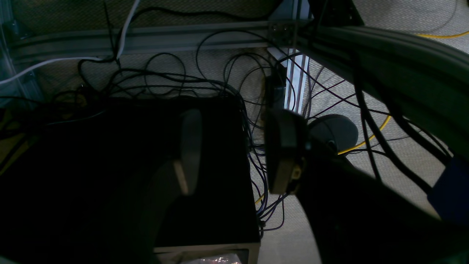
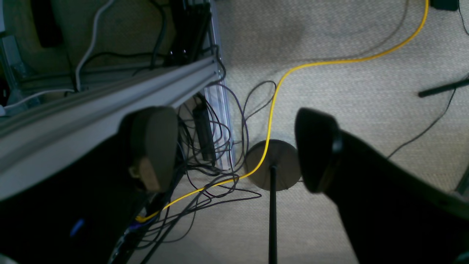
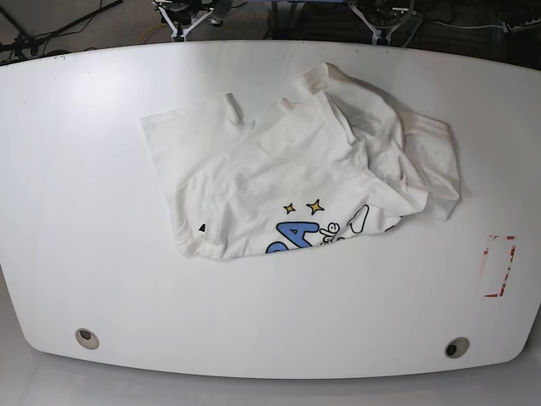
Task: Fold the T-shirt properly
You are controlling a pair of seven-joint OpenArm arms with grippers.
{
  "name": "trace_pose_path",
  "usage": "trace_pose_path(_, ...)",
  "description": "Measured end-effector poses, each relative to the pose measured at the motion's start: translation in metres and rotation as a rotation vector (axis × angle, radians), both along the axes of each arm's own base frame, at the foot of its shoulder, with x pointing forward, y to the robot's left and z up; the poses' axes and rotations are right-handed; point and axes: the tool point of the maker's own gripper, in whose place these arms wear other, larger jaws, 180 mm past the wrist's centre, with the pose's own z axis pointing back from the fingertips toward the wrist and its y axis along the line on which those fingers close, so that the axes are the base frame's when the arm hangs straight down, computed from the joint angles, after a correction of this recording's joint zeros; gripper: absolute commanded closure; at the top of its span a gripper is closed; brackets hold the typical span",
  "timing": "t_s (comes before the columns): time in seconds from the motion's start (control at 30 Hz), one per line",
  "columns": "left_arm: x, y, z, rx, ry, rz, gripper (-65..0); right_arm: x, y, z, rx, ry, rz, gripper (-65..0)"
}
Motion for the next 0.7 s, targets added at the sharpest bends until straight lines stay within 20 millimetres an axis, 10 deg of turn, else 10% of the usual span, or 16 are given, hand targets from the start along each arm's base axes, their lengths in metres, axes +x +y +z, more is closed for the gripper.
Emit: trace_pose_path(0.7,-0.047,0.024,0.042,0.024,-0.161,-0.071,-25.8,-0.074,-0.001,0.049,-0.066,-0.045,0.050,-48.0)
